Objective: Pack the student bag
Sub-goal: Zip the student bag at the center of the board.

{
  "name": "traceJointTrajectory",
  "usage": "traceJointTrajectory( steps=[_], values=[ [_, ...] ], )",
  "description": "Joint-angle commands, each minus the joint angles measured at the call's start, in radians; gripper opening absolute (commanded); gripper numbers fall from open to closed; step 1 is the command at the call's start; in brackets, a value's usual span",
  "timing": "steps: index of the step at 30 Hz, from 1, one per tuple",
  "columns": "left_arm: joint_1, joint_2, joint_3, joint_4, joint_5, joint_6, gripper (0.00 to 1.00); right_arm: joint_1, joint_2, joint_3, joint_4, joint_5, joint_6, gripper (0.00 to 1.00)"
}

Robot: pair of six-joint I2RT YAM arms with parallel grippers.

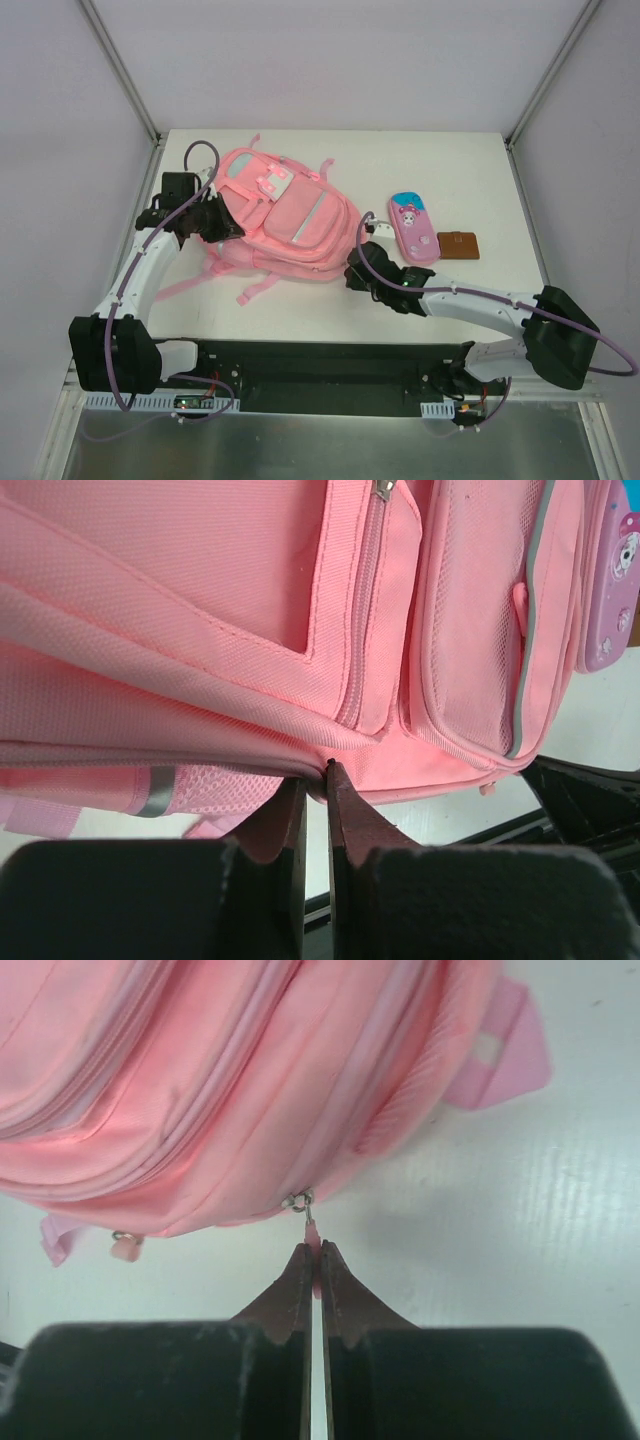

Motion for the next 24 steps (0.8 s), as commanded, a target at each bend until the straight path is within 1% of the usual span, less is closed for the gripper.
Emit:
traceJointTrajectory(
  steps=[1,3,4,6,7,8,9,10,12,13,14,16,17,18,19,20,21,22,23,24],
  values=[
    [0.050,-0.031,0.069,-0.018,-0.055,0.105,0.00,-0.048,-0.081,-0.036,-0.065,0.078,-0.058,0.00],
    [0.071,-0.016,0.075,-0.023,-0.046,0.105,0.00,-0.053,-0.106,-0.036,-0.071,0.090,-0.101,0.00],
    [0.090,-0.010,0.079,-0.024,-0.003,0.102,0.00,-0.053,-0.112,-0.036,-0.076,0.098,-0.110,0.00],
    [0.148,-0.005,0.086,-0.021,0.023,0.082,0.00,-0.066,-0.132,-0.036,-0.084,0.071,-0.141,0.00],
    [0.162,-0.004,0.090,-0.018,0.060,0.076,0.13,-0.068,-0.138,-0.033,-0.082,0.058,-0.168,0.00],
    [0.171,0.010,0.095,-0.015,0.083,0.078,0.30,-0.067,-0.143,-0.030,-0.061,0.037,-0.194,0.00],
    [0.171,0.022,0.105,-0.012,0.118,0.076,0.38,-0.065,-0.144,-0.027,-0.043,-0.017,-0.213,0.00],
    [0.170,0.030,0.107,-0.006,0.228,0.063,0.59,-0.060,-0.143,-0.018,-0.036,-0.034,-0.210,0.00],
    [0.162,0.013,0.081,0.022,0.281,0.020,0.79,-0.042,-0.123,-0.009,-0.027,-0.063,-0.204,0.00],
    [0.151,-0.010,0.072,0.040,0.275,0.015,0.93,-0.033,-0.114,0.002,-0.027,-0.068,-0.195,0.00],
    [0.139,-0.066,0.061,0.043,0.240,0.013,0.99,-0.018,-0.106,0.002,-0.018,-0.074,-0.176,0.01],
    [0.104,-0.126,0.030,0.042,0.206,-0.016,0.99,-0.007,-0.077,0.001,0.008,-0.080,-0.161,0.00],
    [0.093,-0.184,0.014,0.042,0.197,-0.039,0.99,-0.004,-0.071,-0.004,0.017,-0.081,-0.147,0.00],
    [0.049,-0.214,-0.032,0.043,0.188,-0.109,0.99,-0.004,-0.061,-0.007,0.024,-0.081,-0.148,0.01],
    [0.019,-0.244,-0.063,0.048,0.162,-0.143,0.99,-0.002,-0.060,-0.008,0.028,-0.080,-0.150,0.00],
    [-0.043,-0.298,-0.095,0.060,0.130,-0.174,0.99,-0.004,-0.058,-0.007,0.030,-0.078,-0.155,0.00],
    [-0.098,-0.322,-0.162,0.072,0.041,-0.251,0.99,-0.004,-0.058,-0.007,0.030,-0.072,-0.171,0.00],
    [-0.204,-0.347,-0.199,0.087,-0.001,-0.298,0.99,-0.004,-0.061,-0.005,0.027,-0.072,-0.181,0.00],
    [-0.247,-0.405,-0.236,0.124,-0.043,-0.347,0.99,-0.007,-0.063,-0.005,0.028,-0.074,-0.188,0.01],
    [-0.289,-0.433,-0.311,0.149,-0.132,-0.428,0.99,-0.007,-0.064,-0.010,0.027,-0.078,-0.197,0.00]
  ],
)
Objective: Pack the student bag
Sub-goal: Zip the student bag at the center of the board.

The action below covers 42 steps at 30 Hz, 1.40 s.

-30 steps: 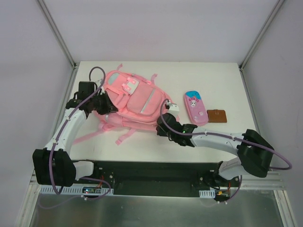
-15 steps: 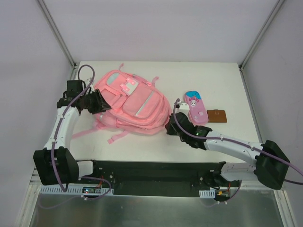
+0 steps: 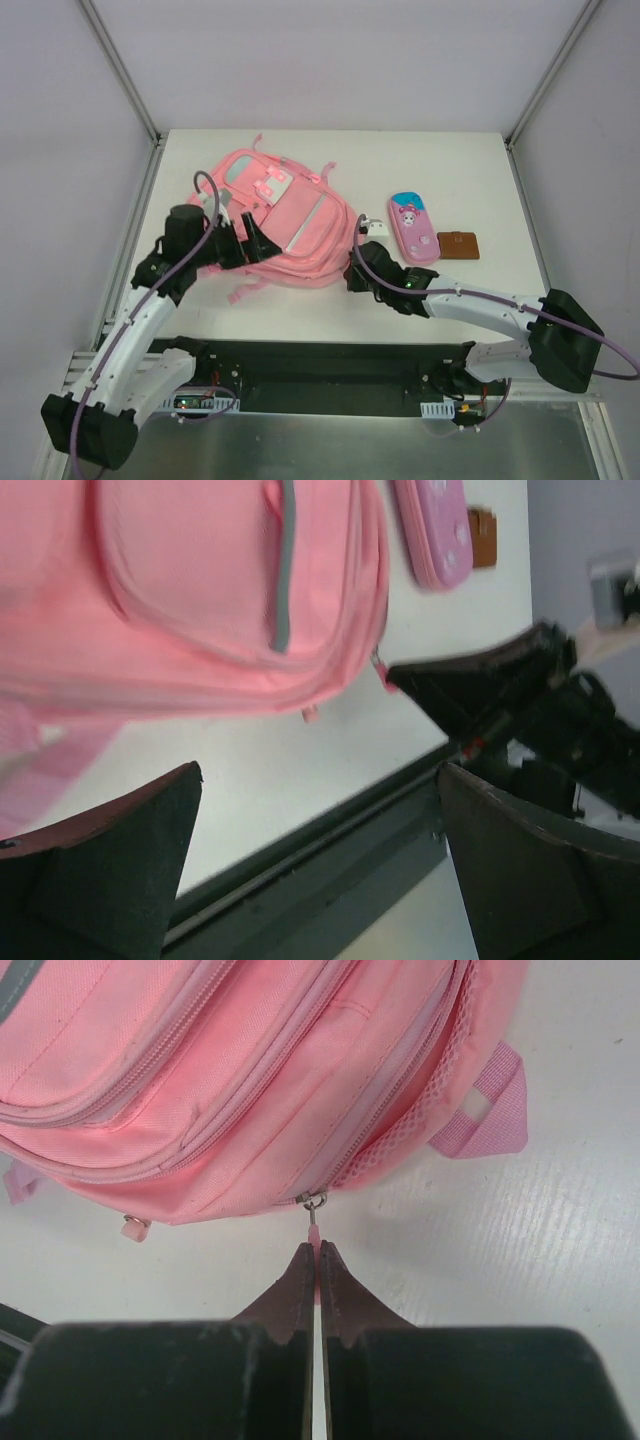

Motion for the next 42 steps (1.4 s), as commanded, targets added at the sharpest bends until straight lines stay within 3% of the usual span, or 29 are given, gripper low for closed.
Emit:
traceJointTrajectory(
  steps=[1,5,11,19,21,23,26,27,31,33,40,42],
  values=[
    [-0.242,-0.148,-0.201,0.088,-0.252,-0.301,0.99,-0.002,-0.008,0.014,0.017,-0.021,-0.043,0.00],
    [-0.364,-0.180,-0.301,0.141,-0.355,-0.405,0.99,-0.017,-0.008,-0.009,0.023,-0.044,-0.054,0.00],
    [-0.465,-0.002,-0.327,0.316,-0.435,-0.499,0.99,-0.056,-0.014,-0.047,0.050,-0.104,-0.060,0.00],
    [-0.502,0.187,-0.327,0.550,-0.546,-0.658,0.99,-0.062,-0.022,-0.064,0.087,-0.126,-0.038,0.00],
    [-0.519,0.227,-0.320,0.572,-0.587,-0.689,0.95,-0.060,-0.030,-0.072,0.092,-0.122,-0.034,0.00],
    [-0.526,0.284,-0.301,0.603,-0.589,-0.697,0.89,-0.062,-0.039,-0.079,0.092,-0.116,-0.034,0.00],
    [-0.543,0.334,-0.283,0.606,-0.595,-0.689,0.72,-0.065,-0.036,-0.081,0.093,-0.110,-0.038,0.00],
    [-0.543,0.342,-0.284,0.611,-0.596,-0.695,0.49,-0.067,-0.031,-0.082,0.097,-0.112,-0.041,0.00],
    [-0.542,0.348,-0.317,0.646,-0.603,-0.683,0.13,-0.085,0.025,-0.075,0.110,-0.116,-0.051,0.00],
    [-0.543,0.341,-0.330,0.641,-0.612,-0.664,0.00,-0.093,0.047,-0.067,0.119,-0.145,-0.054,0.00],
    [-0.543,0.290,-0.334,0.606,-0.621,-0.608,0.00,-0.108,0.160,-0.010,0.121,-0.211,-0.031,0.01],
    [-0.543,0.285,-0.329,0.598,-0.619,-0.594,0.00,-0.114,0.182,-0.001,0.121,-0.225,-0.023,0.08]
  ],
)
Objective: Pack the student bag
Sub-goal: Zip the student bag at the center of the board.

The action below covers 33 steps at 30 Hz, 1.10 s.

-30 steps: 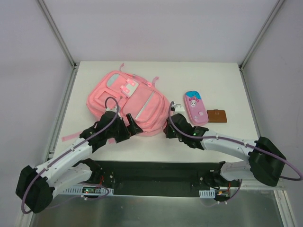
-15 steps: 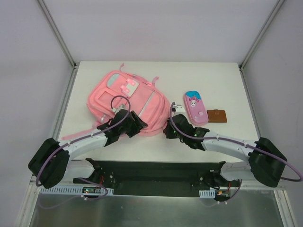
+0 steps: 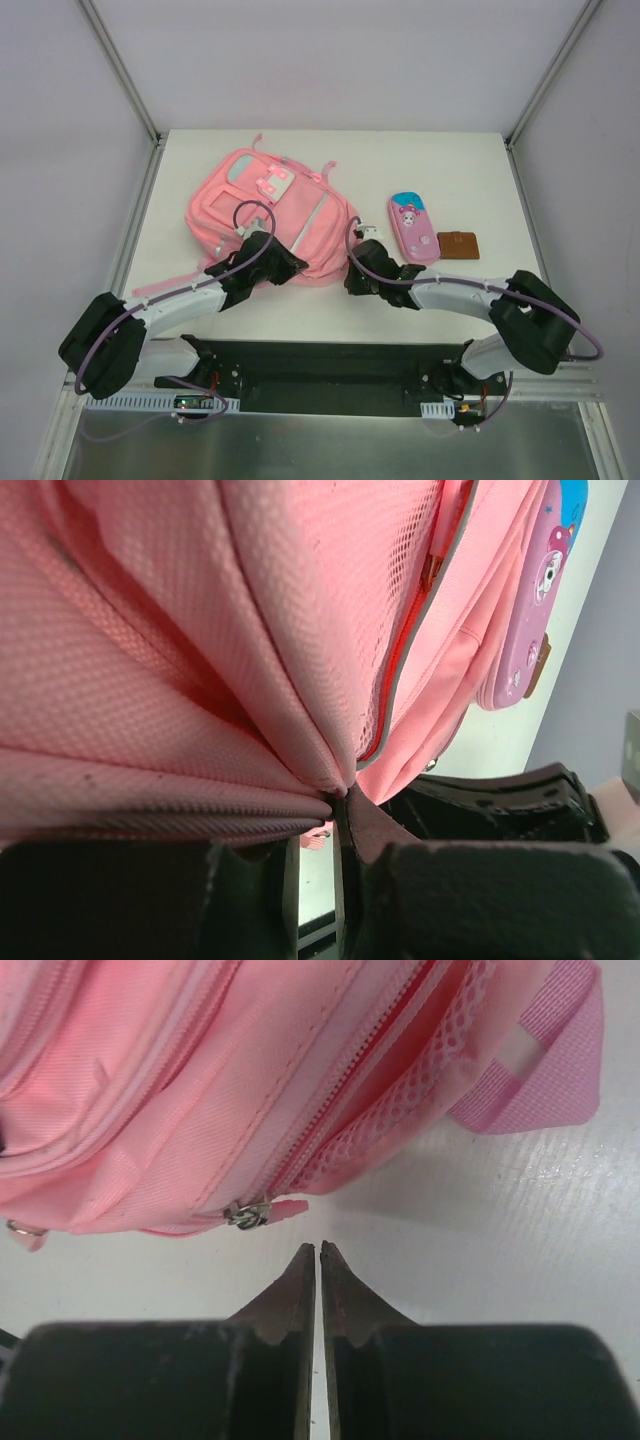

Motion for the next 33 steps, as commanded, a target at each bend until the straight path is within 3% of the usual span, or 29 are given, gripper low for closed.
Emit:
traceJointTrajectory(
  steps=[1,3,5,6,10,14,15,17,29,33],
  values=[
    [-0.007,-0.040,0.002,-0.021,-0.042,0.081,0.00,-0.011,0.049,0.058,0.004,-0.048,0.012,0.11],
    [-0.007,-0.042,0.005,-0.024,-0.043,0.086,0.00,-0.014,0.051,0.058,0.004,-0.057,0.022,0.23],
    [-0.005,-0.037,0.008,-0.027,-0.042,0.092,0.00,-0.014,0.020,0.026,0.023,-0.061,0.022,0.29],
    [-0.005,-0.031,0.011,-0.029,-0.035,0.093,0.00,-0.014,0.002,0.011,0.052,-0.059,0.019,0.42],
    [-0.005,-0.013,0.023,-0.027,-0.014,0.093,0.00,-0.017,-0.109,-0.060,0.096,-0.031,-0.017,0.57],
    [-0.005,-0.016,0.025,-0.029,-0.008,0.096,0.00,-0.041,-0.118,-0.075,0.142,-0.066,-0.080,0.55],
    [-0.005,-0.021,0.025,-0.029,-0.008,0.096,0.00,-0.051,-0.113,-0.075,0.165,-0.088,-0.092,0.44],
    [-0.005,-0.025,0.025,-0.029,-0.005,0.099,0.00,-0.054,-0.097,-0.069,0.205,-0.129,-0.119,0.40],
    [-0.005,-0.042,0.025,-0.029,0.020,0.107,0.00,-0.095,0.063,0.008,0.294,-0.166,-0.172,0.44],
    [-0.005,-0.039,0.022,-0.029,0.032,0.107,0.00,-0.118,0.083,0.018,0.337,-0.246,-0.205,0.43]
  ],
)
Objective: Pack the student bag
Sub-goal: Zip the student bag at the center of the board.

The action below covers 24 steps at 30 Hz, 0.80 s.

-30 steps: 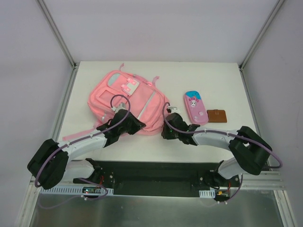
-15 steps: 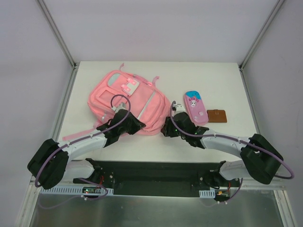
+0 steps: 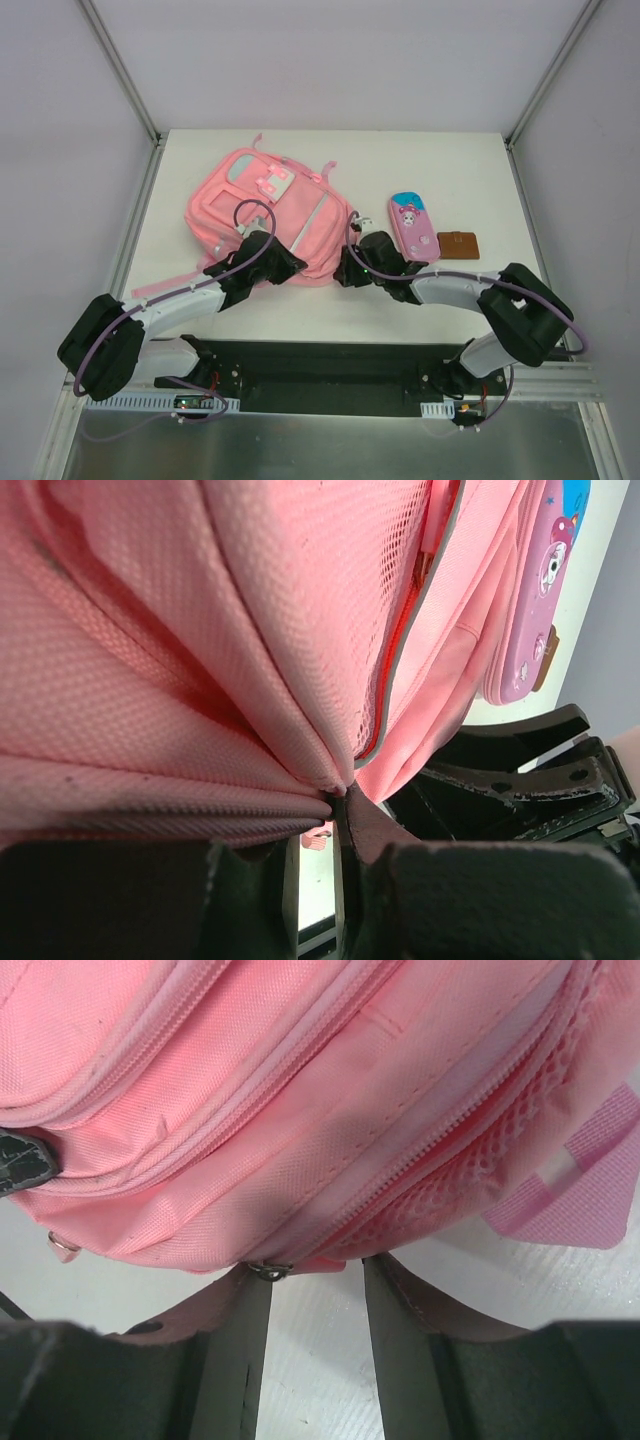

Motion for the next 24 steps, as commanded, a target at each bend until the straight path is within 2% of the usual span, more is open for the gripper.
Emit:
traceJointTrajectory(
  steps=[1,3,4,5,7,9,10,15,21,24],
  values=[
    [-0.006,-0.023,0.023,-0.022,0.016,0.057,0.00,-0.027,0.020,0.053,0.117,-0.085,-0.060,0.42],
    [-0.006,-0.018,0.026,-0.023,0.020,0.059,0.00,-0.043,0.030,0.062,0.122,-0.115,-0.082,0.35],
    [-0.006,-0.016,0.029,-0.023,0.023,0.061,0.00,-0.051,0.036,0.063,0.128,-0.144,-0.085,0.24],
    [-0.004,-0.012,0.031,-0.022,0.025,0.064,0.00,-0.063,0.040,0.063,0.128,-0.157,-0.087,0.19],
    [-0.006,-0.012,0.032,-0.022,0.028,0.064,0.00,-0.069,0.040,0.063,0.133,-0.180,-0.090,0.10],
    [-0.006,-0.013,0.031,-0.022,0.028,0.065,0.00,-0.074,0.039,0.059,0.133,-0.186,-0.087,0.07],
    [-0.006,-0.016,0.029,-0.022,0.028,0.065,0.00,-0.076,0.034,0.057,0.130,-0.188,-0.084,0.01],
    [-0.004,-0.042,0.022,-0.037,0.017,0.091,0.00,-0.074,-0.030,0.014,0.115,-0.168,-0.076,0.01],
    [0.006,-0.134,0.017,-0.138,-0.003,0.200,0.00,-0.074,-0.148,0.002,-0.054,-0.059,-0.137,0.01],
    [0.032,-0.200,0.019,-0.210,0.028,0.273,0.00,-0.073,-0.173,0.023,-0.122,-0.051,-0.176,0.01]
  ],
)
